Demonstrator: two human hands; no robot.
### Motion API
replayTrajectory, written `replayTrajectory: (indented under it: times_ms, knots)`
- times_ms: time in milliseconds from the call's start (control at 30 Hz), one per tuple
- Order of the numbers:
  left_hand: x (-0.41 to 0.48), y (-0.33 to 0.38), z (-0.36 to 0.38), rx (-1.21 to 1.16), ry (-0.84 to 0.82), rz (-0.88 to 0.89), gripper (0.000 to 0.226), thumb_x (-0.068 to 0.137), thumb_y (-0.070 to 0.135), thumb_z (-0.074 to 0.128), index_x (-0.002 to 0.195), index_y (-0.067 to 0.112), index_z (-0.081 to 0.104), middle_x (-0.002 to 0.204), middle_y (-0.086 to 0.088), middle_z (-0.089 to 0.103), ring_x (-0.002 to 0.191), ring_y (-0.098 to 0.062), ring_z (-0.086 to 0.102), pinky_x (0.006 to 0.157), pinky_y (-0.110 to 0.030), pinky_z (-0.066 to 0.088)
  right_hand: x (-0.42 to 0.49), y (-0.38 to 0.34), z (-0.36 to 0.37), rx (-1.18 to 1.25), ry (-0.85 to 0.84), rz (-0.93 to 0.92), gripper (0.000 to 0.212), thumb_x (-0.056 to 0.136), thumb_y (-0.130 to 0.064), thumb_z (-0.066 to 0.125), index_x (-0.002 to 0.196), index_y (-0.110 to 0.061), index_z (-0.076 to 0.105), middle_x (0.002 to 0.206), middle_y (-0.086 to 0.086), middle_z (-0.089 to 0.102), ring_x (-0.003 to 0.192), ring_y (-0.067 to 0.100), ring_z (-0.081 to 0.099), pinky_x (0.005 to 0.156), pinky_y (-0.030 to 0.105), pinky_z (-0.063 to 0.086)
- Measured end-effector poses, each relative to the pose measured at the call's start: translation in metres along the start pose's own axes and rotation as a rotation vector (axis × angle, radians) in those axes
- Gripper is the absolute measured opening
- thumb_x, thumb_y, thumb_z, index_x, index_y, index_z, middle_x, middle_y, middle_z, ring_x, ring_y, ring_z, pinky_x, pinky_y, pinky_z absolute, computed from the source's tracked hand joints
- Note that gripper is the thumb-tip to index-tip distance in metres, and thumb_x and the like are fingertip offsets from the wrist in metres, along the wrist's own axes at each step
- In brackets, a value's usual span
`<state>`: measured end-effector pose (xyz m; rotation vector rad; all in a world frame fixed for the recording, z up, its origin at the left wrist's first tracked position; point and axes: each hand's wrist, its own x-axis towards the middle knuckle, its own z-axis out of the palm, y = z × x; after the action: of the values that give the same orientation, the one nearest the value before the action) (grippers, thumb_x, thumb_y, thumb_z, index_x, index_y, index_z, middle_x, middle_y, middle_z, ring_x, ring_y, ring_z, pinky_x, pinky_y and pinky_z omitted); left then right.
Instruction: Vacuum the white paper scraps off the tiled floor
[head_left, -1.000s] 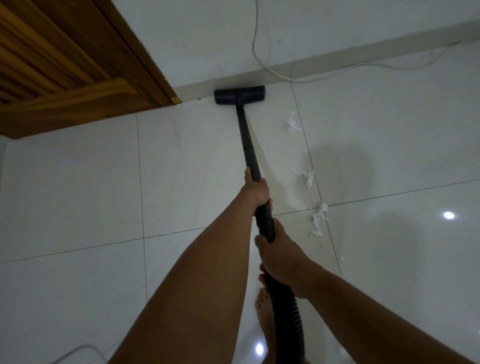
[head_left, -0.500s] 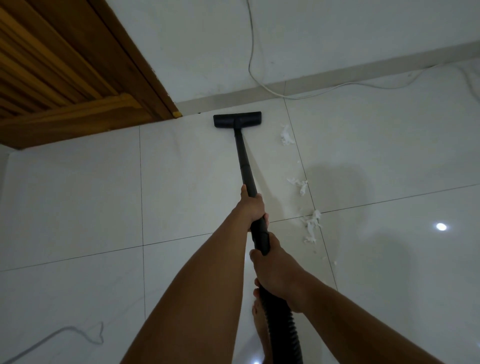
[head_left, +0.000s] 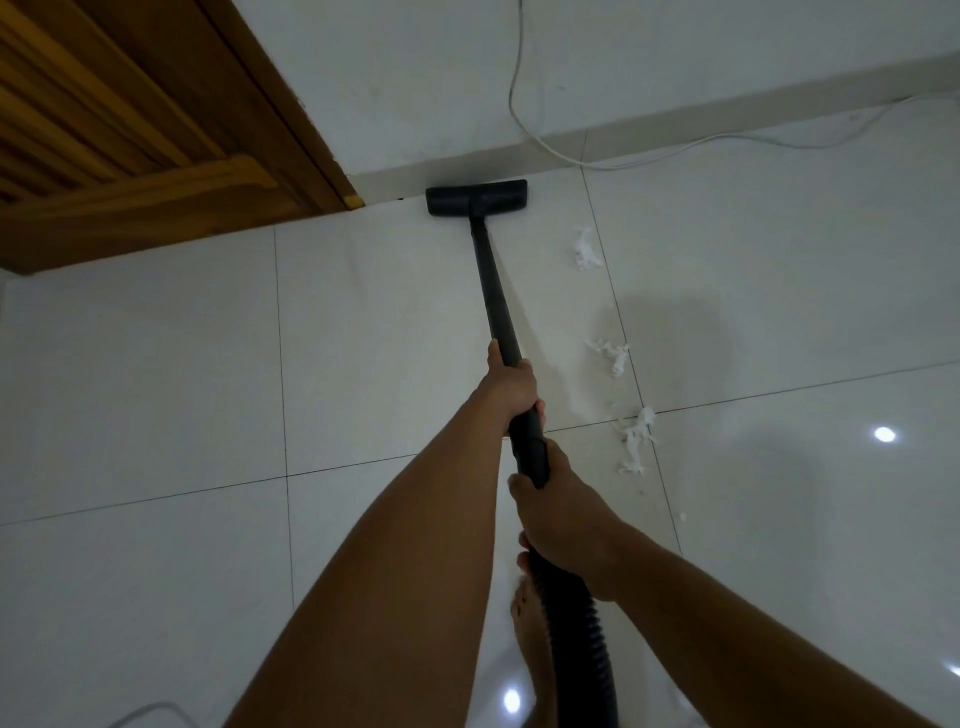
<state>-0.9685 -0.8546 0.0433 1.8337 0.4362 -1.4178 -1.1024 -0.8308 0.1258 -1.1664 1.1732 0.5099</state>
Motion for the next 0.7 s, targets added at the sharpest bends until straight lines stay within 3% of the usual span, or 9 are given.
replayTrajectory:
  times_ms: [133,267,400,533,700]
  knots:
    - [0.007,0.012,-0.002,-0.006,-0.001,-0.01,0.062,0.11,0.033,0.037,0.155,0.059,0.003,0.087,-0.007,0.05,0.061,-0.012,0.048,0.059,-0.026,0.051,0.008,-0.009,0.0,0.06,-0.024,0.015,0.049,0.106,-0.027,0.044,0.151,-0.04,0.029,0.09,0.011,0.057,0.059,0.017,0.059,0.053,0.029,0.057]
    - [0.002,0.014,-0.005,0.014,0.0,-0.014,0.063,0.11,0.033,0.037,0.156,0.058,0.002,0.086,-0.007,0.05,0.06,-0.012,0.048,0.058,-0.025,0.051,0.002,-0.014,0.003,0.067,-0.02,0.007,0.049,0.105,-0.025,0.043,0.151,-0.038,0.029,0.09,0.011,0.056,0.057,0.017,0.059,0.057,0.031,0.058]
    - [-0.014,0.003,-0.008,0.019,-0.007,-0.035,0.064,0.11,0.035,0.039,0.156,0.058,0.002,0.082,-0.007,0.05,0.057,-0.012,0.047,0.058,-0.026,0.051,-0.017,-0.007,0.007,0.069,-0.02,0.018,0.049,0.105,-0.025,0.044,0.15,-0.037,0.03,0.089,0.011,0.057,0.055,0.016,0.059,0.052,0.028,0.056]
    - [-0.037,-0.026,-0.003,0.056,-0.022,-0.046,0.065,0.11,0.036,0.038,0.157,0.057,0.0,0.076,-0.007,0.052,0.056,-0.013,0.048,0.073,-0.032,0.055,-0.048,0.015,0.007,-0.027,0.009,0.004,0.053,0.107,-0.026,0.043,0.155,-0.033,0.024,0.089,0.01,0.06,0.053,0.012,0.057,0.036,0.014,0.044]
    - [-0.071,-0.07,0.012,0.084,-0.025,-0.042,0.064,0.11,0.035,0.037,0.157,0.055,-0.001,0.076,-0.009,0.054,0.056,-0.014,0.05,0.081,-0.038,0.057,-0.095,0.049,-0.003,-0.061,-0.047,0.001,0.053,0.106,-0.021,0.044,0.155,-0.028,0.024,0.083,0.008,0.057,0.053,0.011,0.054,0.038,0.013,0.043]
